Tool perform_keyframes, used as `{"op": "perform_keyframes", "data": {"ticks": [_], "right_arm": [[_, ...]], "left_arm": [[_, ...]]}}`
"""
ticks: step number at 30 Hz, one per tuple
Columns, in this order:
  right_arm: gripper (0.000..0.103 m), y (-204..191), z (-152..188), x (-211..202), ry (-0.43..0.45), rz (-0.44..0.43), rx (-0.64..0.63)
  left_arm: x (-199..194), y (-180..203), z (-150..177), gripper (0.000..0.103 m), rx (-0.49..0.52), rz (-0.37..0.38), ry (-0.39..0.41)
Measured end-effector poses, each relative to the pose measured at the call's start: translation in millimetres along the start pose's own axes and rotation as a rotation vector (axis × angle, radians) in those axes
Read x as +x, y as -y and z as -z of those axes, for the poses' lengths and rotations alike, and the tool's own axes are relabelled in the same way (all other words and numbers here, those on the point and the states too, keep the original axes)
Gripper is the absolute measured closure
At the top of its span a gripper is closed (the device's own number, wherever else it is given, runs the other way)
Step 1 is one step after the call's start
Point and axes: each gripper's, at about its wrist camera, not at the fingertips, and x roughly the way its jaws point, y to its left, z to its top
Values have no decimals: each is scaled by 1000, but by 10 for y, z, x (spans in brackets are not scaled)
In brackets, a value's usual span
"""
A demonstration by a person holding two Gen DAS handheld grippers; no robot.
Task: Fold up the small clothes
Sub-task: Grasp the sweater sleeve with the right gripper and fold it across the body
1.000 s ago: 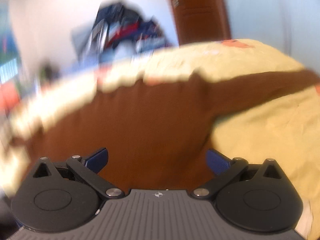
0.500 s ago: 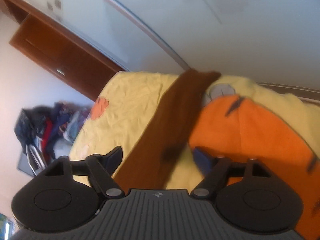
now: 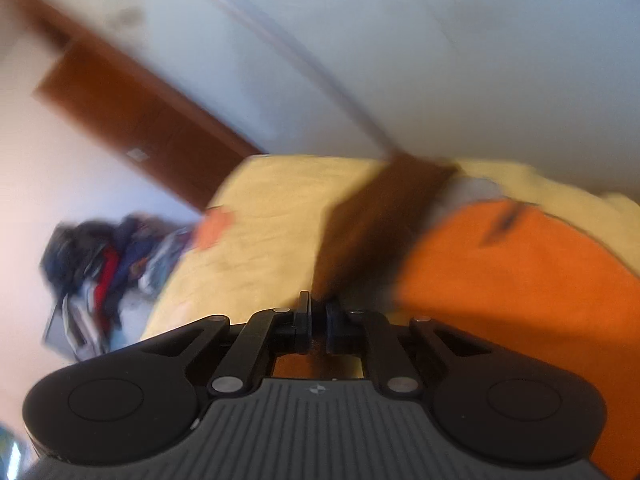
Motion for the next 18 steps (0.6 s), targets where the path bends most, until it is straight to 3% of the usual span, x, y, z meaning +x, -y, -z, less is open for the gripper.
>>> {"op": "perform_keyframes", "data": {"ticks": [4, 6, 7, 8, 9, 11, 13, 15, 18], "right_arm": [[89, -1040, 616, -333, -49, -241, -299], [76, -1581, 1182, -518, -135, -403, -463], [62, -1807, 1514, -594, -205, -480, -545], [21, -1983, 1837, -649, -286, -546, -625], [8, -2101, 2144, -712, -341, -584, -699], [19, -2150, 2532, -878, -324, -599, -791], [21, -2094, 2699, -950, -349, -591, -806], [21, -1936, 2754, -1028, -380, -585, -771], [21, -1678, 2838, -1147, -380, -529, -828]], "left_arm": [[0, 0, 1, 0, 0, 0, 0], [0, -1, 0, 0, 1, 0, 0], [0, -2, 1, 0, 1, 1, 0], [-1, -3, 0, 0, 1, 3, 0], [-3, -5, 0, 0, 2, 5, -1], [-12, -24, -3, 0, 1, 19, -1], [-73, -93, -30, 0, -33, 64, 8], [-130, -214, -132, 0, -130, 160, 15], [-62, -340, -401, 0, -279, 294, 5]]}}
